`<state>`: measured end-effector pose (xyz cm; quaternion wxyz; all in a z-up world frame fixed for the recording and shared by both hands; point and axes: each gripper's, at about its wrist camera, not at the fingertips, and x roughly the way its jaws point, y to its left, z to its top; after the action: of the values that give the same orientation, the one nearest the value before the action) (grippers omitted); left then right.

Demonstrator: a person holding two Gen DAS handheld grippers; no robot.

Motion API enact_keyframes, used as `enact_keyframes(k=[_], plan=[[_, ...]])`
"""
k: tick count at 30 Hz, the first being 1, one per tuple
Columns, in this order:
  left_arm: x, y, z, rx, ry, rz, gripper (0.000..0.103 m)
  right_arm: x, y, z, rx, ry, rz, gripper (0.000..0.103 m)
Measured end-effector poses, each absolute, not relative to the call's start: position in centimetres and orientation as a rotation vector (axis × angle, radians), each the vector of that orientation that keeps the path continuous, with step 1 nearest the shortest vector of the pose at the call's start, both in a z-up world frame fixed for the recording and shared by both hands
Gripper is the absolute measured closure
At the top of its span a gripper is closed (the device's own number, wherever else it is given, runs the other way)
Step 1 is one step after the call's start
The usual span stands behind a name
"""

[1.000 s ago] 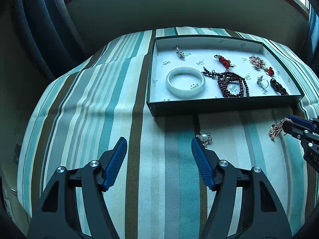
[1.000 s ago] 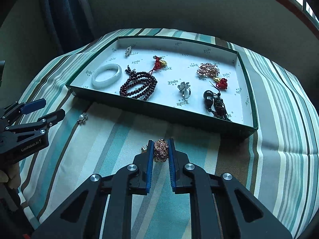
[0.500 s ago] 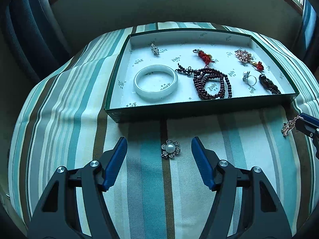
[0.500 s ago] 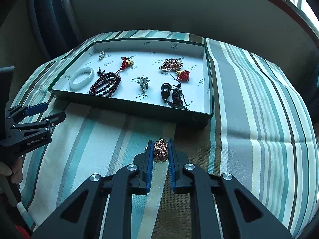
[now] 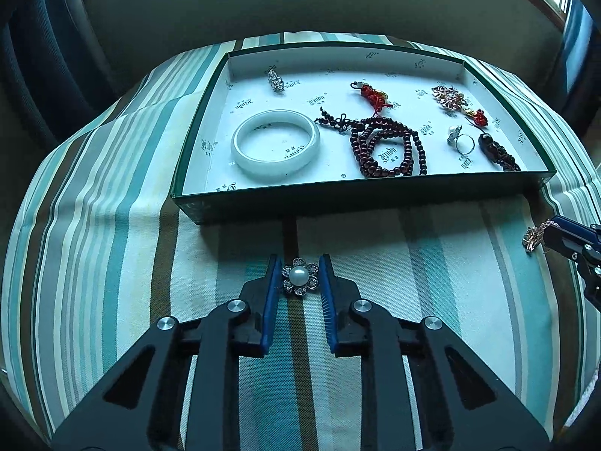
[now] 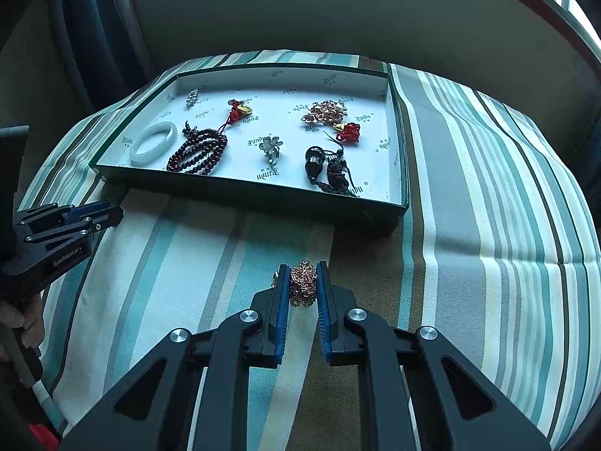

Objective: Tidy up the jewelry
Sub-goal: 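Grasp the pearl flower brooch with the left tool while the right tool holds the chain, then carry the chain and pearl brooch into the white box and open both tools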

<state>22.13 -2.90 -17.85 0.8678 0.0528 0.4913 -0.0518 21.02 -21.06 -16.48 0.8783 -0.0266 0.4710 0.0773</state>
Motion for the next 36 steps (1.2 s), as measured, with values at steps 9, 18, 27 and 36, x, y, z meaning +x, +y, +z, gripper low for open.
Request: enact_keyframes(k=[9,18,27,36], plan=[[21.7,-2.6,-17.3,0.102,1.019,-0.112,0.083,20.9,-20.9,-16.4,-0.055,0.979,0.168,0.089],[21.5,-2.9,-16.4,0.119,0.996,-0.115,0.083,20.7,-20.6,-15.9,-0.052,0.966,0.178,0.089],[21.2,-2.5,-15.5,0.116,0.976,-0.11,0.083,20.6,-20.4,-15.3,-0.05,0.95,0.182,0.089],[20.8,-2.5,-13.8,0.108,0.935,-0.12,0.083,20.2,-19.9,-13.4,-0.038,0.905,0.192,0.089]])
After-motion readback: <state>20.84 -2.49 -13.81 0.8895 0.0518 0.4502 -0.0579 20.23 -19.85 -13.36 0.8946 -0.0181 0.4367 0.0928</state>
